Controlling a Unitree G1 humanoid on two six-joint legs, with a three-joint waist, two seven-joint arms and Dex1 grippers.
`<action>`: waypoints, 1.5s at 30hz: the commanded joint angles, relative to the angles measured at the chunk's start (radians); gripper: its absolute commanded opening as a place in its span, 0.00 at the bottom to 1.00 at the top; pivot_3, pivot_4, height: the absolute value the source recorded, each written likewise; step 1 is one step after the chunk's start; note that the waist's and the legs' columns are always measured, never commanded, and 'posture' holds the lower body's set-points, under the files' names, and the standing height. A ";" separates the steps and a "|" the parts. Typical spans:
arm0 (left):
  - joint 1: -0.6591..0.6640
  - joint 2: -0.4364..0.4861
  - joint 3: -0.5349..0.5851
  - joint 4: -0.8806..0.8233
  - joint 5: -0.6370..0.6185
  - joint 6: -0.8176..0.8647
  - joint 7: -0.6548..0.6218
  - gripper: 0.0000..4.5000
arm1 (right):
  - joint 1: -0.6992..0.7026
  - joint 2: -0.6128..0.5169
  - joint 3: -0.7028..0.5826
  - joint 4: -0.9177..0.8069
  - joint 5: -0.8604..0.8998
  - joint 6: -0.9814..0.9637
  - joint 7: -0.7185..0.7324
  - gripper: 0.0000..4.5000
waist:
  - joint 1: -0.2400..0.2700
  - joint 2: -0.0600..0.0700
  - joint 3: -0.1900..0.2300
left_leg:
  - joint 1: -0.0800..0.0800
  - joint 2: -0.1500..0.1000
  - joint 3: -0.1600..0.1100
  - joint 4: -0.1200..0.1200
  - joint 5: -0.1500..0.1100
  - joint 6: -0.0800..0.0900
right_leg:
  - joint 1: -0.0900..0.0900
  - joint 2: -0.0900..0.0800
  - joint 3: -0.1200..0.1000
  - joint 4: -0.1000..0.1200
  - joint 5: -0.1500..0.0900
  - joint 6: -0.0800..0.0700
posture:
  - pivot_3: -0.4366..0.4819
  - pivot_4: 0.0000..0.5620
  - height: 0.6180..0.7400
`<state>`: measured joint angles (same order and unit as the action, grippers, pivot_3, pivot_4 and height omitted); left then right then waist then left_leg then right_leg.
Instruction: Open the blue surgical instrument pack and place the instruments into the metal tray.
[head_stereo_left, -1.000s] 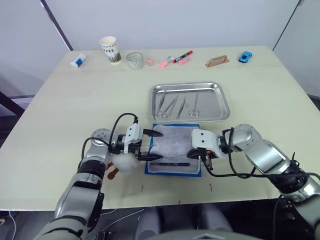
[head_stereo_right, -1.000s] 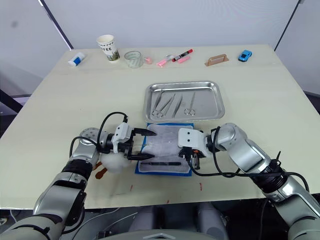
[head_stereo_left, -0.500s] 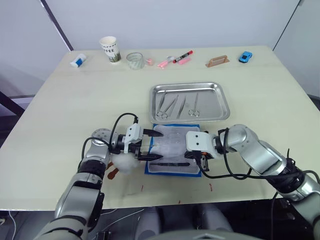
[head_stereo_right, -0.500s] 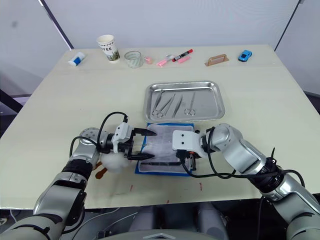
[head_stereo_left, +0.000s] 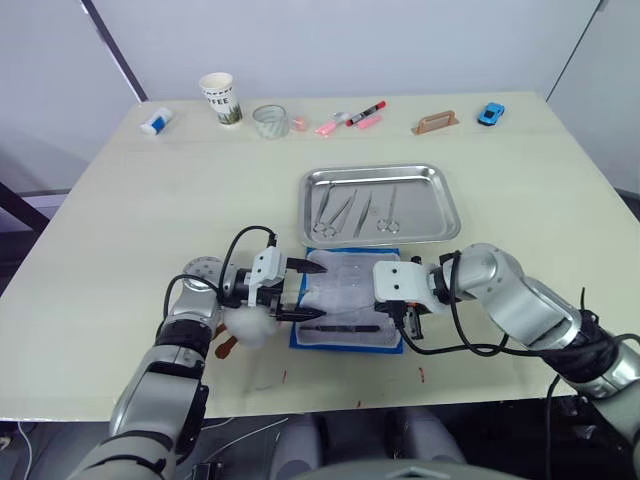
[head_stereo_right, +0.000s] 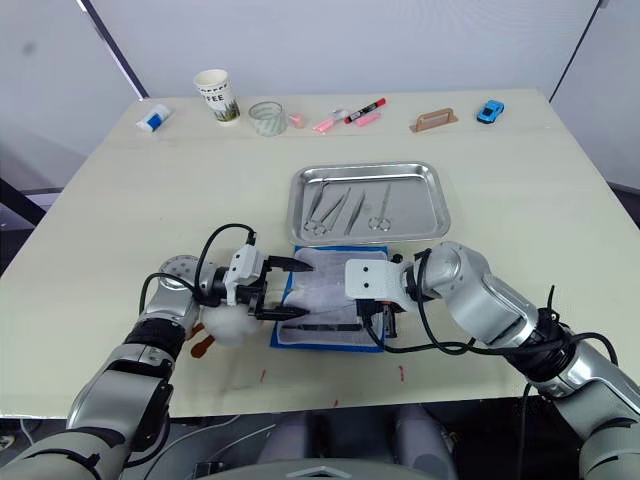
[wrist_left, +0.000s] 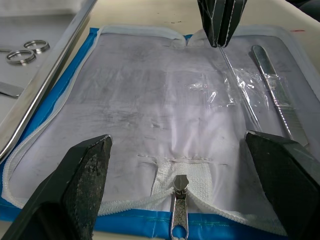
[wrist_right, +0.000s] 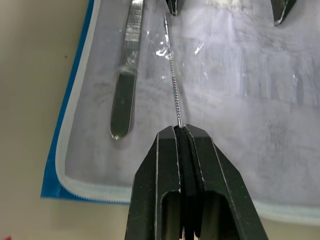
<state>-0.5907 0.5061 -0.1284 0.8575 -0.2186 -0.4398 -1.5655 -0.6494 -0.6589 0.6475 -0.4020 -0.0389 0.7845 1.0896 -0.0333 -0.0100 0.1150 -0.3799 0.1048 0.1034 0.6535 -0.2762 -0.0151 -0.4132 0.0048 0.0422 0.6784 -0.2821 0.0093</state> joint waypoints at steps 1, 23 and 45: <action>0.033 -0.002 -0.041 0.058 0.070 -0.007 -0.011 1.00 | -0.007 -0.028 -0.030 -0.073 0.001 0.011 0.003 0.01 | 0.000 0.000 0.000 | 0.000 0.000 0.000 0.000 0.000 0.000 | 0.000 0.000 0.000 0.000 0.000 0.000 | 0.48 0.27 1.00; 0.025 -0.007 -0.043 0.079 0.074 -0.020 -0.015 1.00 | 0.101 -0.289 -0.202 -0.208 0.080 0.054 0.025 0.01 | 0.006 0.000 0.000 | 0.000 0.000 0.000 0.000 0.000 0.000 | 0.000 -0.001 0.000 -0.001 0.000 0.000 | 0.48 0.27 1.00; 0.027 -0.007 -0.036 0.072 0.072 -0.010 -0.009 1.00 | -0.012 0.244 -0.678 0.155 0.252 0.312 -0.540 0.01 | 0.003 0.001 0.000 | 0.000 -0.001 0.000 0.000 0.000 0.000 | 0.000 0.000 0.001 0.000 0.000 0.000 | 0.48 0.27 1.00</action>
<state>-0.6026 0.5027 -0.1254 0.8819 -0.2103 -0.4518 -1.5679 -0.6133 -0.4564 0.0190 -0.2781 0.2122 1.0760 0.6368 -0.0304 -0.0093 0.1146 -0.3797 0.1039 0.1029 0.6535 -0.2762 -0.0151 -0.4130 0.0048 0.0432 0.6785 -0.2820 0.0094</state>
